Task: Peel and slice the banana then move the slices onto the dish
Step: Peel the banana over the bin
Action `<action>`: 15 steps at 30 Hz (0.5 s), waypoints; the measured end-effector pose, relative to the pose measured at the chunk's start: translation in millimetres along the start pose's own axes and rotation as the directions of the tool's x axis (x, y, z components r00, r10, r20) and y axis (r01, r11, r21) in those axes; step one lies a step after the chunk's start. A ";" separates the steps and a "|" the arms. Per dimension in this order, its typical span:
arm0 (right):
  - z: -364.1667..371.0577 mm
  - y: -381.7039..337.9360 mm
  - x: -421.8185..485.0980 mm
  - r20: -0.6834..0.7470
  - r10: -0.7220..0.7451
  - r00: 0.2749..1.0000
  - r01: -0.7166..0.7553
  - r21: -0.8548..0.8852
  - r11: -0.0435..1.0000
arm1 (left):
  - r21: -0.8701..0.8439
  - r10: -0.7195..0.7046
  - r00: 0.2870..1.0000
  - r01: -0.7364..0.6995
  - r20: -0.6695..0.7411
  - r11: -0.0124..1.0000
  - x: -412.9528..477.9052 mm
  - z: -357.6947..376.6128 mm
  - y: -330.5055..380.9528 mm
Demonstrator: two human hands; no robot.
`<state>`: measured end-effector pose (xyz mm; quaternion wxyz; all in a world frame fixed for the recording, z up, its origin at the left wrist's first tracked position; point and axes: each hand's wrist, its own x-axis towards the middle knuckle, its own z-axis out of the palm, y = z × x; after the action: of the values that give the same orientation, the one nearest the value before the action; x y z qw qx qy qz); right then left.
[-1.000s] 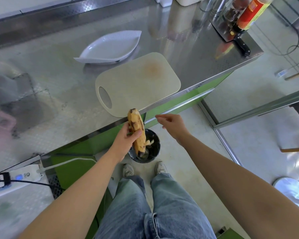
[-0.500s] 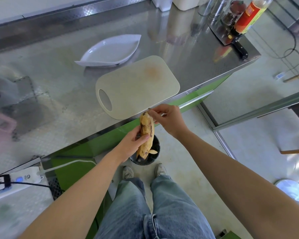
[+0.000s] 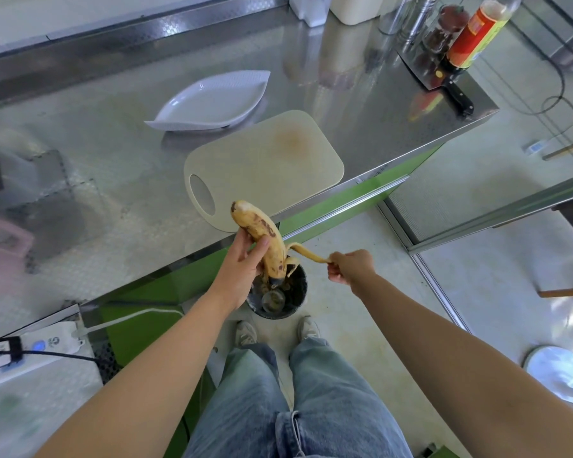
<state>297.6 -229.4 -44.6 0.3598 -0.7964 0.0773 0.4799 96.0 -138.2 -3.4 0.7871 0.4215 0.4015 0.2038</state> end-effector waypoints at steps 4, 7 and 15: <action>-9.4 14.2 -0.9 0.069 0.043 0.997 -0.031 -0.168 0.985 | -0.007 -0.026 0.999 0.026 0.030 1.000 3.4 -1.0 3.4; -5.2 7.4 -6.5 0.082 -0.143 0.986 0.164 -0.397 0.903 | 0.069 -0.042 0.996 0.037 0.078 0.997 3.0 0.8 1.8; 14.2 -56.7 -53.0 0.439 -0.537 0.720 0.670 -0.241 0.702 | 0.220 -0.119 0.974 0.075 0.195 0.973 0.0 1.4 -1.3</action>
<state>286.2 -190.6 23.2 0.3435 -0.7363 -0.3500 0.4663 97.0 -139.7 -4.1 0.7846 0.5012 0.3570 0.0762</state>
